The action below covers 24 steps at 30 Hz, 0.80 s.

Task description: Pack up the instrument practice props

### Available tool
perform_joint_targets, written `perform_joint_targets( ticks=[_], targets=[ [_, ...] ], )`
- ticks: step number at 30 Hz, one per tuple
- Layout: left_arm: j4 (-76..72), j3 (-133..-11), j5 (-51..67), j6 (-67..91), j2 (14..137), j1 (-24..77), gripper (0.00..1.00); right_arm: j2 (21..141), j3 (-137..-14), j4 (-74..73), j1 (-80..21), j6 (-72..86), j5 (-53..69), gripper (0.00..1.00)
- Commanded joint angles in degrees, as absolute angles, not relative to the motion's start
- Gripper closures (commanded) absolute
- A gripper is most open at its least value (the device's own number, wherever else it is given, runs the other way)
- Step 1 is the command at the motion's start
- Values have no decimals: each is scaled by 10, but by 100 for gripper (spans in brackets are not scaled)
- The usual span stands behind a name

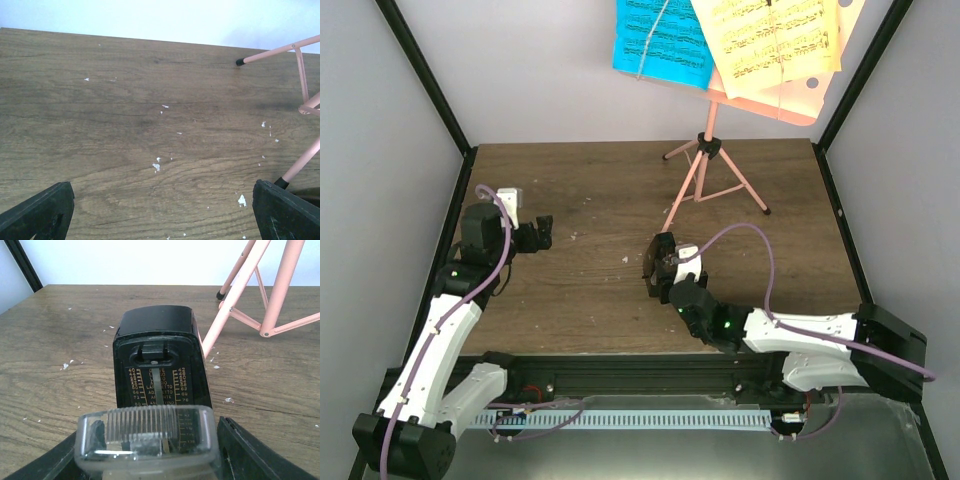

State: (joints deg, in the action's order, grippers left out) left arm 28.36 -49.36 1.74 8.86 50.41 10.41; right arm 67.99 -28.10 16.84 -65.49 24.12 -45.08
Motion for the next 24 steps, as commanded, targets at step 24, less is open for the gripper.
perform_joint_targets(
  ticks=[24],
  targets=[
    [270,-483,19,82,490,102,2,742,-297,174,-628,247,-415,45]
  ],
)
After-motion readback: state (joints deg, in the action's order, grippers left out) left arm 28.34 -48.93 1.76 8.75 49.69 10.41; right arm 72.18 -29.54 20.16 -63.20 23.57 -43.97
